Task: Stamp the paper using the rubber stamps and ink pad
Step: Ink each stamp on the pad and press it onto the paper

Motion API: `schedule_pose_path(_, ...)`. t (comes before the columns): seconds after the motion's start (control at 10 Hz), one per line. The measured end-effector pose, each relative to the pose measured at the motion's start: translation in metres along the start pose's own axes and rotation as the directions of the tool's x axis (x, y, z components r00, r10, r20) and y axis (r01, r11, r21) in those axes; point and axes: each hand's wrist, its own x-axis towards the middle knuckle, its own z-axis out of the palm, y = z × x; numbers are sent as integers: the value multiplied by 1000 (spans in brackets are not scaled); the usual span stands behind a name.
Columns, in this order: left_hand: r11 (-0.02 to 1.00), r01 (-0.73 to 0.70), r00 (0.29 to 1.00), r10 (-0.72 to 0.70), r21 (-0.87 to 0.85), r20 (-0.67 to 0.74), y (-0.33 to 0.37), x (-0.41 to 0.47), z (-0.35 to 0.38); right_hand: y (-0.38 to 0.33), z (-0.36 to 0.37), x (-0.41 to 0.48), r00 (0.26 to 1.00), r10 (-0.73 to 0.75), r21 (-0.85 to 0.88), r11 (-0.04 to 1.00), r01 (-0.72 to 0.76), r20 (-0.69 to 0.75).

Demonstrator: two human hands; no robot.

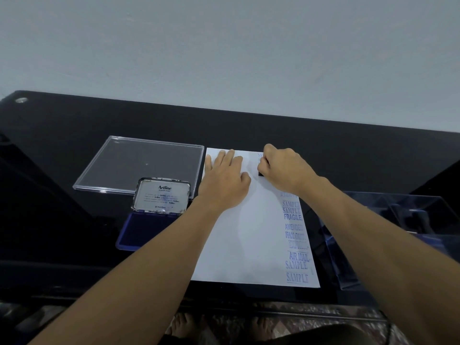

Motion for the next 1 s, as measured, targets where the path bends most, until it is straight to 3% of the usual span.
schedule_pose_path(0.2, 1000, 3, 1000, -3, -7, 16, 0, 0, -2, 1, -5, 2, 999, 5, 44, 999, -6, 42)
schedule_pose_path(0.4, 1000, 4, 1000, -4, -14, 19, 0, 0, -2, 4, -31, 6, 999, 29, 194, 981, -24, -24)
schedule_pose_path(1.0, 999, 28, 996, -26, -21, 81, 1, 2, -5, 8, -53, 9, 997, 50, 195, 980, -38, -59)
